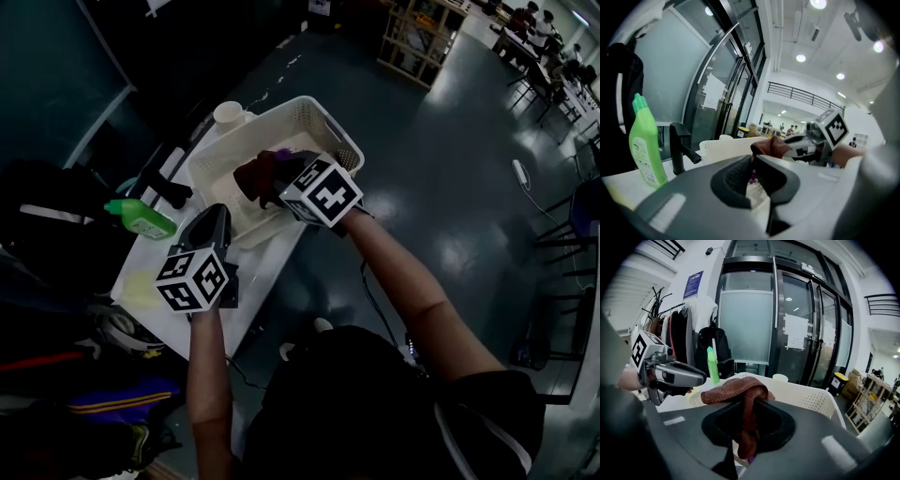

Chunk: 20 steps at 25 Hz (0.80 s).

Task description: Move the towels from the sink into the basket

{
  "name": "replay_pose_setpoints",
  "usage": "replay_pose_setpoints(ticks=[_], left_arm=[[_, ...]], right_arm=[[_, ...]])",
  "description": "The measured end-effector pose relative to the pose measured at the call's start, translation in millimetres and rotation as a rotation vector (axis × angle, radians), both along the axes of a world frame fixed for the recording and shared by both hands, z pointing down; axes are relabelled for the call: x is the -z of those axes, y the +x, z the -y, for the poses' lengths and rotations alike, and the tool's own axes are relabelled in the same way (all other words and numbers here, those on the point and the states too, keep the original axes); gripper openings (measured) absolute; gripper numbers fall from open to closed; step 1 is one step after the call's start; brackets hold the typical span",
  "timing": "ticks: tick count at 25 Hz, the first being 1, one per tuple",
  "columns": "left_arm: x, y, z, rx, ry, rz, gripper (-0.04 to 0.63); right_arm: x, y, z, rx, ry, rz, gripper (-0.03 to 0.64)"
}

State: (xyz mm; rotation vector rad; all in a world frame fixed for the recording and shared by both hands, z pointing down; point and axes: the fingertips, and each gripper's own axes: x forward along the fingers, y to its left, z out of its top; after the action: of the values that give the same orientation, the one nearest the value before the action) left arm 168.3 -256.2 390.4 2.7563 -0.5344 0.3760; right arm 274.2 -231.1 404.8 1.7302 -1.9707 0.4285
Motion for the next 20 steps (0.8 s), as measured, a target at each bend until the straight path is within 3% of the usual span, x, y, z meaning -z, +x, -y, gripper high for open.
replay_pose_setpoints(ticks=[2, 5, 7, 16, 20], left_arm=[[0.0, 1.8, -0.3, -0.001, -0.002, -0.001, 0.023], [0.3, 2.9, -0.9, -0.001, -0.002, -0.003, 0.023], [1.6, 2.5, -0.9, 0.002, -0.001, -0.006, 0.023], [1.6, -9.7, -3.0, 0.025, -0.006, -0.006, 0.022], [-0.1, -21.6, -2.6, 0.051, -0.010, -0.007, 0.021]], right_arm=[[0.5, -0.9, -0.7, 0.014, -0.007, -0.009, 0.072], [-0.9, -3.0, -1.3, 0.035, -0.033, -0.033, 0.159], [0.7, -3.2, -1.0, 0.039, -0.037, -0.049, 0.167], [7.3, -13.1, -3.0, 0.038, 0.005, -0.015, 0.126], [10.4, -16.9, -3.5, 0.018, 0.037, -0.008, 0.047]])
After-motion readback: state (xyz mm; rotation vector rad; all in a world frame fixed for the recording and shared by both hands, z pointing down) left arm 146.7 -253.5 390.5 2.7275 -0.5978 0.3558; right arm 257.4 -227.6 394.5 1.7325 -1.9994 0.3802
